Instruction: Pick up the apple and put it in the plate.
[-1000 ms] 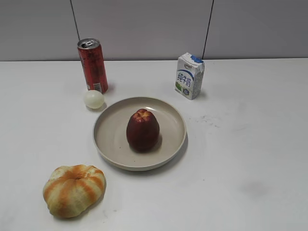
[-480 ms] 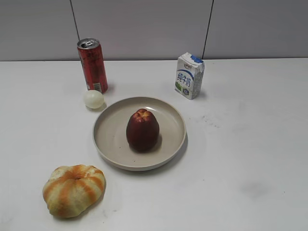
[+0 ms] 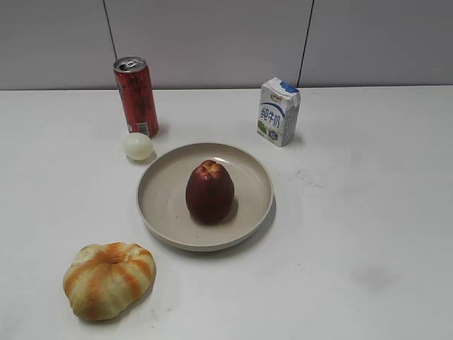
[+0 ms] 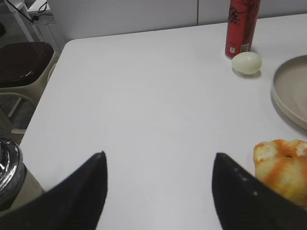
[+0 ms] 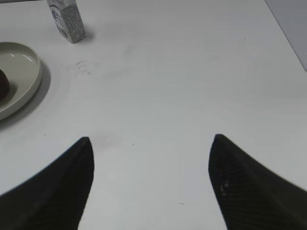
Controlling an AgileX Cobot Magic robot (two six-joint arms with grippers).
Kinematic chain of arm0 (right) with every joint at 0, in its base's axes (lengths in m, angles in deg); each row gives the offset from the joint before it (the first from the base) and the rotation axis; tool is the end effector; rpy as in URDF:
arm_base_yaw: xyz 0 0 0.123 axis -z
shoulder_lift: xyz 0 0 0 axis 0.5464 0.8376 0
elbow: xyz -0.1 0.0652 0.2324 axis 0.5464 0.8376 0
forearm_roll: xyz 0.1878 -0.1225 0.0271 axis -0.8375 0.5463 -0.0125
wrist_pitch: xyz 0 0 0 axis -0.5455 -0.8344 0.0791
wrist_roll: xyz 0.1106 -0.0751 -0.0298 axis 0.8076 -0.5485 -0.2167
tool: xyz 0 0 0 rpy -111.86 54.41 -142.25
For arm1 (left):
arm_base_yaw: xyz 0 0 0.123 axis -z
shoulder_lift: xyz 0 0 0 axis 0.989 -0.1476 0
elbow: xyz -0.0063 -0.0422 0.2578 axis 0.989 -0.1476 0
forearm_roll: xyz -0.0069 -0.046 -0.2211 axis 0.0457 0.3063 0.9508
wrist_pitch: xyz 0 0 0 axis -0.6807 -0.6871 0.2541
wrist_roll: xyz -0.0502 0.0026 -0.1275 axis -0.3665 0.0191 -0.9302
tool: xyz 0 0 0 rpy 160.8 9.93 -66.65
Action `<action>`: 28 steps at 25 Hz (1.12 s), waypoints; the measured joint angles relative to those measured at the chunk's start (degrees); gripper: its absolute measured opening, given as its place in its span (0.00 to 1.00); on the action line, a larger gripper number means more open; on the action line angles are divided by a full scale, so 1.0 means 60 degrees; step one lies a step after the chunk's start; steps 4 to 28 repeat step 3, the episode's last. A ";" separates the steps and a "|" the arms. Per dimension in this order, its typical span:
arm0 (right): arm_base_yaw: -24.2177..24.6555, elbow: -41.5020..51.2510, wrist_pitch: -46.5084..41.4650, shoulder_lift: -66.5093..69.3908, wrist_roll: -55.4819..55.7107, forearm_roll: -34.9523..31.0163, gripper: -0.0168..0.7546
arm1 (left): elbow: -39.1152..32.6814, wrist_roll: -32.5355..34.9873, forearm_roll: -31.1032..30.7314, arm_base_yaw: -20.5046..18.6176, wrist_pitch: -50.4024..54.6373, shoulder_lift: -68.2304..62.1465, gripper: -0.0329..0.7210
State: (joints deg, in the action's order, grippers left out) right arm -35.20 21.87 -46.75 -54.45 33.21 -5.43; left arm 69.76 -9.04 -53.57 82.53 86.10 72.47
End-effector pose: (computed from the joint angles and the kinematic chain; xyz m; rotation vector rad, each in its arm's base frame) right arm 0.0380 0.0032 0.2429 0.0383 2.0379 0.0882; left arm 0.0371 -0.0038 0.2473 0.1793 2.0075 0.0577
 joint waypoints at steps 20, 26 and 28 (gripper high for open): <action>0.0005 0.0000 -0.0008 -0.0028 0.0000 0.0000 0.79 | 0.0000 0.0000 0.0000 0.0000 0.0000 0.0000 0.73; 0.0005 0.0000 -0.0008 -0.0028 0.0000 0.0000 0.79 | 0.0000 0.0000 0.0000 0.0000 0.0000 0.0000 0.73; 0.0005 0.0000 -0.0008 -0.0028 0.0000 0.0000 0.79 | 0.0000 0.0000 0.0000 0.0000 0.0000 0.0000 0.73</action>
